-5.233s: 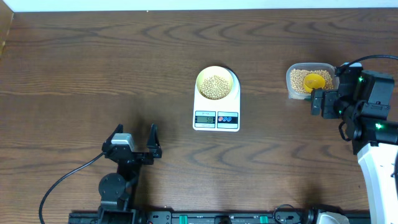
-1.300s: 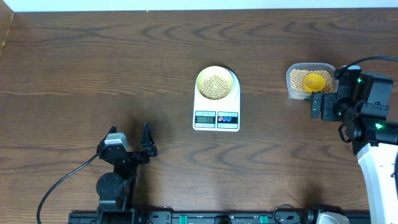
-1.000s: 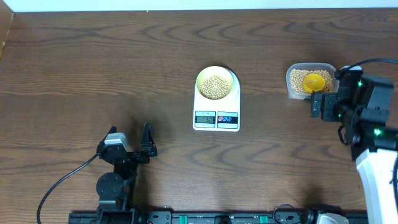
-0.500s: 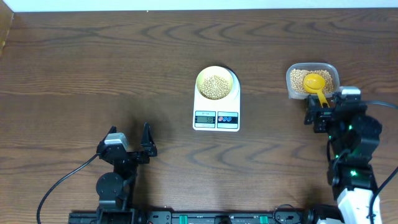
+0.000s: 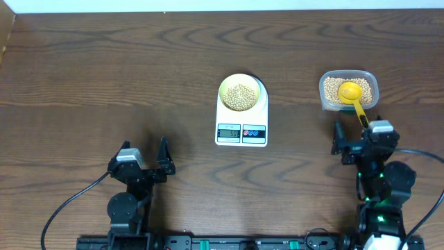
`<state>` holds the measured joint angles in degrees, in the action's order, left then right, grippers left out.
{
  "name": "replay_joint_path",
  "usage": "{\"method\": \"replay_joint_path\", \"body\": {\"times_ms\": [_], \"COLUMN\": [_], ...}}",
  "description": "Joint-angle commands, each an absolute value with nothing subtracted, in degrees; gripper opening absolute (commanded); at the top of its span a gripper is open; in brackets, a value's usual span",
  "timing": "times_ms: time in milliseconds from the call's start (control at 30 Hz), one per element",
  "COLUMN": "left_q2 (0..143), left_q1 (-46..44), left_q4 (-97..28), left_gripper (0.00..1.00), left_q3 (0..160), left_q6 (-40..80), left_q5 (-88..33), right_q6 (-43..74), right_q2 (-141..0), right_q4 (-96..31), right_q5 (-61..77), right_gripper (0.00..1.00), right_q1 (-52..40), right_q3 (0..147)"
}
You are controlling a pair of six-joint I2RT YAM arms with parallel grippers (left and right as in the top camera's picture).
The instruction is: Scoop item into bowl and weigh 50g on scale
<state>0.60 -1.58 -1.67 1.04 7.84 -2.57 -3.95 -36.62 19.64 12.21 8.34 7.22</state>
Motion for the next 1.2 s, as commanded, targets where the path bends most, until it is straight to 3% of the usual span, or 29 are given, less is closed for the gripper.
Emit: {"method": "replay_joint_path", "body": {"times_ms": [0,200,733,1167], "left_q2": [0.2,0.2,0.2,0.2], "left_q1": [-1.3,-1.3,-1.3,-1.3], "left_q4": [-4.1,-4.1,-4.1,-4.1], "left_gripper": [0.98,0.98,0.97,0.98], "left_q3": [0.2,0.2,0.2,0.2], "left_q6": [7.6,7.6,7.6,7.6], "left_q5": [-0.8,-0.8,-0.8,-0.8], "right_q6": [-3.2,-3.2,-3.5,-3.5], "right_q2": [-33.1,-27.8,-13.2,-4.4], "right_q4": [20.0,20.0,3.3,-4.3], "right_q5": [12.8,12.8,1.8,1.2], "right_gripper": [0.99,0.99,0.99,0.99], "right_q1": [8.1,8.1,-0.5,-1.2], "right_q3": [4.4,0.5,0.3,0.3]}}
